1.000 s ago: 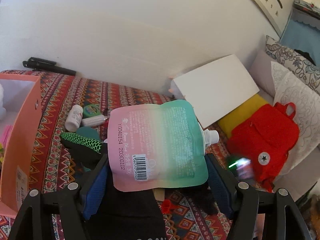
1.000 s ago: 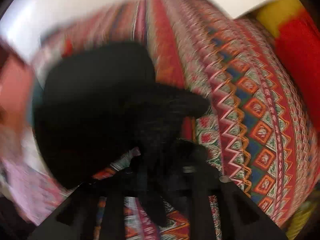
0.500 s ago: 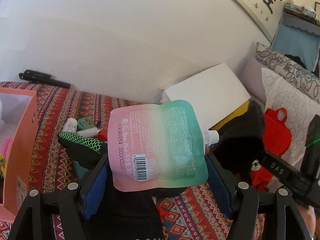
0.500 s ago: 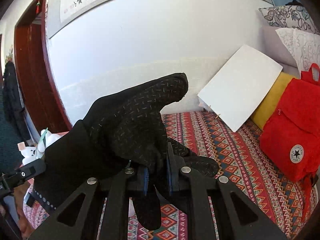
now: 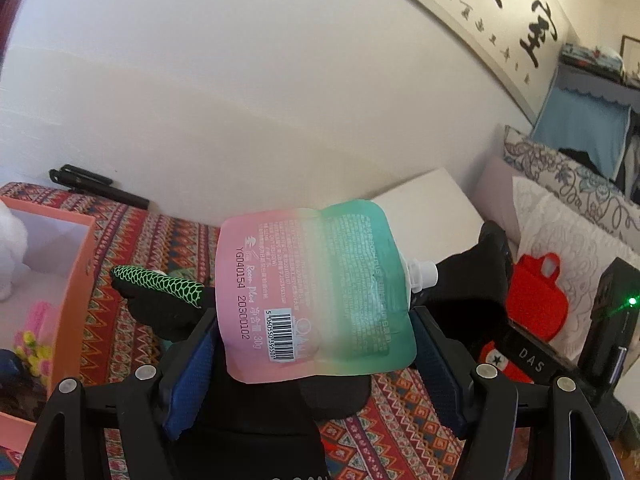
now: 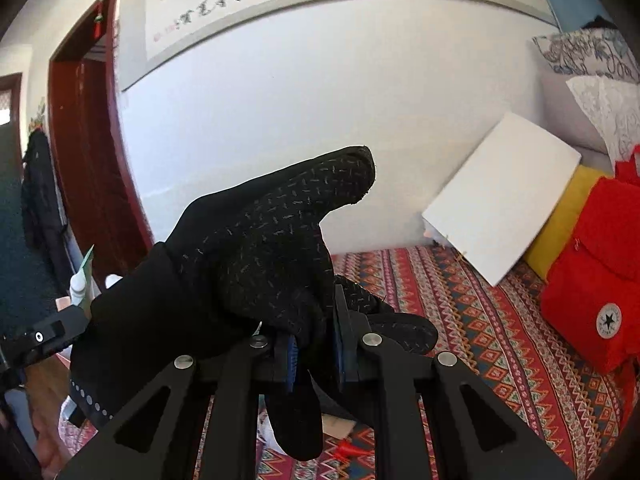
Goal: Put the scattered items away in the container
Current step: 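Lift the pouch and glove and carry them toward the pink box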
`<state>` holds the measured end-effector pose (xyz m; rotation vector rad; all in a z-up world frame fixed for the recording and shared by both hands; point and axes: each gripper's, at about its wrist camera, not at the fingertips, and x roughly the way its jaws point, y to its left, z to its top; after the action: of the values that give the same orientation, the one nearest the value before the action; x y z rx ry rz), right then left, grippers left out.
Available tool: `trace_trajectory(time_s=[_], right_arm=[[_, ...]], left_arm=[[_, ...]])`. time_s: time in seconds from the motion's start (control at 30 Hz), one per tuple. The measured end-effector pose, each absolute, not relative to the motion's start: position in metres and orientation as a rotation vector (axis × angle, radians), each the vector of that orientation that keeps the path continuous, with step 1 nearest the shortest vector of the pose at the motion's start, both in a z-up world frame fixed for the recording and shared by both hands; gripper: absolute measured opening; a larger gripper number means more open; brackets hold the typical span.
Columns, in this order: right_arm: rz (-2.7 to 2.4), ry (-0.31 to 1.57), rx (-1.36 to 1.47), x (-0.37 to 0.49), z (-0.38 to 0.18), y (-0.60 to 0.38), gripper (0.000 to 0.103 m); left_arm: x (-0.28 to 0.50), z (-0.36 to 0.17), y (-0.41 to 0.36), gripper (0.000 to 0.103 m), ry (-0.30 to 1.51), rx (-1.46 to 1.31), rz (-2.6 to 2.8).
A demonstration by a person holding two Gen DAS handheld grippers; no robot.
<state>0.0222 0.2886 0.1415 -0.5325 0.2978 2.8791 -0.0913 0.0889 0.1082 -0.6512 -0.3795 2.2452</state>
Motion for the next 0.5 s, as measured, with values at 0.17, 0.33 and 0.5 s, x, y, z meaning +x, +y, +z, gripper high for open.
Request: trace_trajectory(time_s=[0.17,0.33,0.5], right_arm=[[2.931,0.265,-0.522,0.009,0.147,0.254,0.014],[3.017,0.269,-0.530,-0.022,0.153,0.216,0.014],[3.121,0.185,-0.529,-0.057,0.157,0.154,0.014]], left_arm=[[-0.094,0.112,0.064,0.076,-0.411,-0.626,2.280],[-0.102,0.117,0.021,0.076,-0.462,-0.582,2.341],[-0.117,0.116,-0.027,0.076,-0.514,-0.554,2.430]])
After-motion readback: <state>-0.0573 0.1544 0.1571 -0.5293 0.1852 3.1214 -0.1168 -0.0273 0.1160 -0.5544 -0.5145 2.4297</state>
